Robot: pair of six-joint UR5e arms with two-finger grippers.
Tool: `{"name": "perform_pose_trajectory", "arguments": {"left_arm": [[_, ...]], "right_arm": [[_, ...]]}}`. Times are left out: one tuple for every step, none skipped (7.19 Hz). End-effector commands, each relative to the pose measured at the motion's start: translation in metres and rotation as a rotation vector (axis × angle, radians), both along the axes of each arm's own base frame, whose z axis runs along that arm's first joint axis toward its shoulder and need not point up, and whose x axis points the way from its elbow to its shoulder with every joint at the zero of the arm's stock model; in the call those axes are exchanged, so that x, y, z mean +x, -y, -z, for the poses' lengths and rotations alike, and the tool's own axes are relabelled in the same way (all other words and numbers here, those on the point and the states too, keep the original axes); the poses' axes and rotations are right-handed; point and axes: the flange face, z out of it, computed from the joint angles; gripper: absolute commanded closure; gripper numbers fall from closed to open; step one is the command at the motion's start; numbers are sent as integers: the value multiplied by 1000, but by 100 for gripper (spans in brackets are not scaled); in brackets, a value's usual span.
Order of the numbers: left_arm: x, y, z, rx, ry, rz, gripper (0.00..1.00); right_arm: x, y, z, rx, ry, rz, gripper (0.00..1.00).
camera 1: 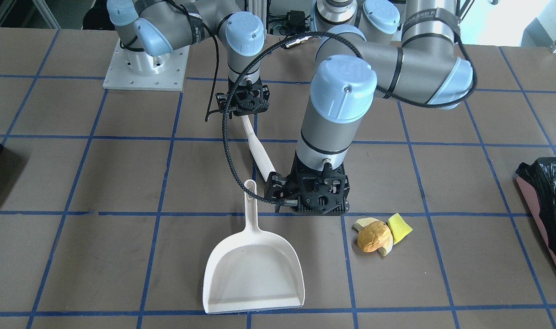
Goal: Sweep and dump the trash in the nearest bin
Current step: 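Grasp the white dustpan handle with the left gripper while right holds brush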
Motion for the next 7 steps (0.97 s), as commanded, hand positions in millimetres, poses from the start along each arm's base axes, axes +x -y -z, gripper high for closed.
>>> {"name": "perform_pose_trajectory", "arguments": {"left_arm": [[-49, -4, 54, 41, 7, -1, 0], [-62, -4, 71, 41, 5, -14, 0], [-77, -6, 84, 22, -11, -36, 0], [-95, -17, 98, 46, -10, -56, 0], [-106, -30, 109, 73, -1, -34, 0], [-103, -37, 113, 86, 5, -27, 0], [-101, -42, 110, 89, 15, 26, 0]], "right_arm": [[0, 0, 0, -1, 0, -4, 95], [1, 0, -1, 1, 6, 3, 97], [1, -1, -1, 2, 8, 11, 97], [1, -1, -2, -1, 11, 25, 96], [1, -2, -4, -7, 9, 77, 96], [3, -5, -6, -16, 2, 136, 96], [9, -12, -6, -31, -20, 242, 96]]}}
